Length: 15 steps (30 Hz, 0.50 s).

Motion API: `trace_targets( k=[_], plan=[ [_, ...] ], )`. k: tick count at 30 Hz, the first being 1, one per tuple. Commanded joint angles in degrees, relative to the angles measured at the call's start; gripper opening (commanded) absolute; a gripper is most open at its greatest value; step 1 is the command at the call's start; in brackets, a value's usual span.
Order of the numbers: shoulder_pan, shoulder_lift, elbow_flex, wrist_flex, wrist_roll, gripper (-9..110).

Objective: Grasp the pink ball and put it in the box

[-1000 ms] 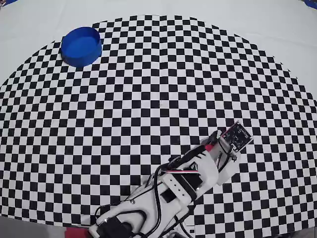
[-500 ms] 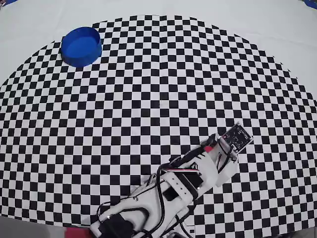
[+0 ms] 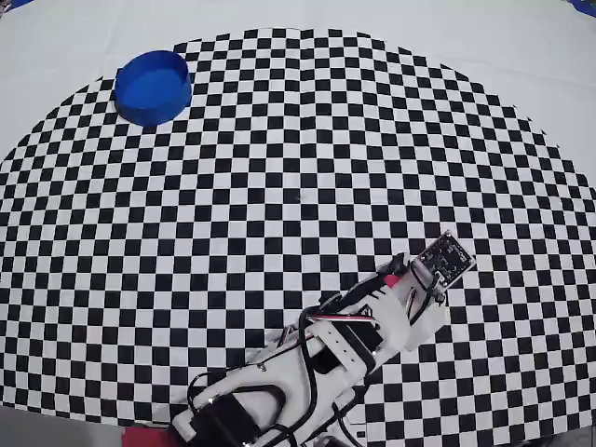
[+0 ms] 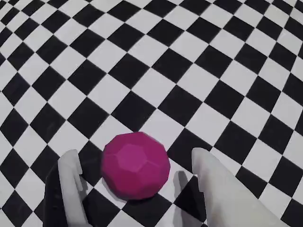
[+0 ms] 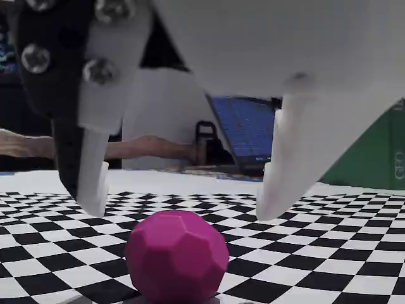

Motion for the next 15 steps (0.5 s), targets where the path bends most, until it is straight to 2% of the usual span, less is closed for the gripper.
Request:
trace_targets(
  k=[1, 15],
  plan=[
    [0.62, -0.7, 0.18, -1.41, 0.53, 27],
    [1.05, -4.22, 0.18, -5.01, 0.53, 27]
  ],
)
